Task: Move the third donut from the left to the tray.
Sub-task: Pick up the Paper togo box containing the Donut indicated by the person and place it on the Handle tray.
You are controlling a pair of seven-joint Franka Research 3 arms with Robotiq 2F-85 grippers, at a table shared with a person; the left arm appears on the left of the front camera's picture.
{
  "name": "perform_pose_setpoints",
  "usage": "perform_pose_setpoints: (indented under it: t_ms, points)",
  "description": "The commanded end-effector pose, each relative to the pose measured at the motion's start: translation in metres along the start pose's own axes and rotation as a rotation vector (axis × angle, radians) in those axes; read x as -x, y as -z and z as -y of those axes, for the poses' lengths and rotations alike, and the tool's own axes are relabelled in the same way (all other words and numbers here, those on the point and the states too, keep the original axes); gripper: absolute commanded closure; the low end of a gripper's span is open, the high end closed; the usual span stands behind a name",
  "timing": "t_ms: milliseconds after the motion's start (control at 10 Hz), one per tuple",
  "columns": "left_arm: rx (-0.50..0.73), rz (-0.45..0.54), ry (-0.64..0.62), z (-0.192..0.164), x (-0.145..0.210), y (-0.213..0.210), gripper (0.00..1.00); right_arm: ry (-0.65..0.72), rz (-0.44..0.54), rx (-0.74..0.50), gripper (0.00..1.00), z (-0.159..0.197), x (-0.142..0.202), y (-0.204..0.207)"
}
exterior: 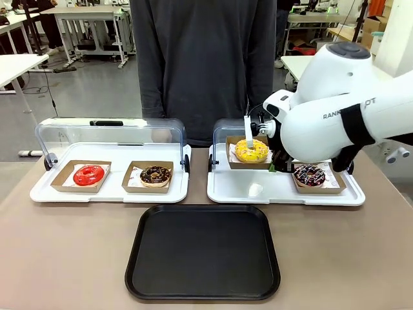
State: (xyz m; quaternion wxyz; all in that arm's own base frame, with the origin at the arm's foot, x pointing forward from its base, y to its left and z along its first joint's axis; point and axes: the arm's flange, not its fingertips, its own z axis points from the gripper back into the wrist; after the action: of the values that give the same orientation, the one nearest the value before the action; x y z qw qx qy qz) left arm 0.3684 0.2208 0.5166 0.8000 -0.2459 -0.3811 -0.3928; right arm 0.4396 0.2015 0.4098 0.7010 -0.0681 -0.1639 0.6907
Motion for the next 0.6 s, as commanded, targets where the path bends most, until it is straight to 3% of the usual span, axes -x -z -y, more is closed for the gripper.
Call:
perform_pose_setpoints:
  t_ms: [0,500]
  points:
    - [0.003,0.011,0.006,0.002,-0.002,-0.001,0.0,0.042,0.002,-0.034,1.0,-0.023,-0.006,-0.019]
    - [0.003,0.011,0.006,0.002,-0.002,-0.001,0.0,0.074,0.009,-0.045,1.0,-0.091,-0.053,-0.014]
